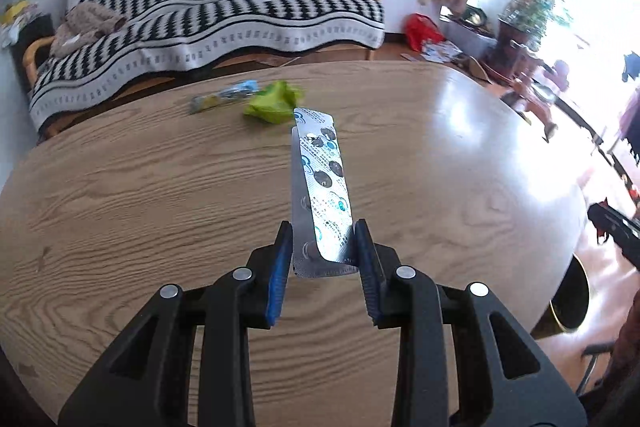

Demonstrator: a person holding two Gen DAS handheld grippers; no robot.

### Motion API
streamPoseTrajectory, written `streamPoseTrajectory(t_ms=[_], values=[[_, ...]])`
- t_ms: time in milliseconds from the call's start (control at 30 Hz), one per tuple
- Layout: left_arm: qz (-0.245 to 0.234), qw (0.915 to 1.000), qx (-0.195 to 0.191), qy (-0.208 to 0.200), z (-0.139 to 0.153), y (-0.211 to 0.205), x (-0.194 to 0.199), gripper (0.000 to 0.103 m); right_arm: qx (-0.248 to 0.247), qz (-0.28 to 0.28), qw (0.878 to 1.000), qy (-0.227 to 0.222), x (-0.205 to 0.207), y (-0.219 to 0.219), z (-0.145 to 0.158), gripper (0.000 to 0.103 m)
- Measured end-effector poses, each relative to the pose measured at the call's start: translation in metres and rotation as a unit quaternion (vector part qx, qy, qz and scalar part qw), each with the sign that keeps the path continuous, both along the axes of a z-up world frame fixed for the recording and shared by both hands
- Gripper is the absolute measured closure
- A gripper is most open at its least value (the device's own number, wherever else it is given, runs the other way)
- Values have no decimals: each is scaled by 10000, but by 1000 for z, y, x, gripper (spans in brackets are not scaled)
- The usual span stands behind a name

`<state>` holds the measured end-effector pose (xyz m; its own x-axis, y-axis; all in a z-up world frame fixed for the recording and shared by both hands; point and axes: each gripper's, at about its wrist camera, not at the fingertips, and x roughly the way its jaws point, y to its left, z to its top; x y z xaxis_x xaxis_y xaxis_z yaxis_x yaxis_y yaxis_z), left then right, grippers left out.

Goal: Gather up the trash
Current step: 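Carry the blister pack and red plastic piece over the black bin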

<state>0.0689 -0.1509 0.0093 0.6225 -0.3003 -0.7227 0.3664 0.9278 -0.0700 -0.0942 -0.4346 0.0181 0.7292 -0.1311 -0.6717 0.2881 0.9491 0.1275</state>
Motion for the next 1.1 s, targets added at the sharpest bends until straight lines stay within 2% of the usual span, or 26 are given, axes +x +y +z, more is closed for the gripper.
streamPoseTrajectory(t_ms=[167,267,400,467,600,733,900,967,1100], values=[[-387,9991,-27,-149,1,-39,-17,72,71,-478,9988,-97,-31,-49,3,71],[-728,9972,-146,-127,0,-81,-31,72,150,-873,9958,-209,-55,-89,9,71],[-1403,9895,-348,-19,-6,-162,-63,72,119,-1440,9890,-314,-95,-145,14,70],[-1692,9846,-434,67,-8,-200,-78,72,199,-1748,9839,-315,-118,-178,13,70],[-2386,9691,-571,239,-15,-291,-120,72,221,-2277,9735,-59,-154,-229,2,70],[-2925,9518,-641,661,-33,-360,-154,72,442,-2664,9623,327,-180,-269,-20,70],[-3290,9350,-533,1215,-65,-416,-187,72,874,-3000,9456,908,-197,-308,-53,69],[-3350,9316,-457,1331,-75,-429,-191,72,1017,-3034,9417,1038,-201,-315,-62,69],[-3453,9271,-320,1426,-90,-447,-201,72,1079,-3012,9416,1047,-199,-318,-63,68]])
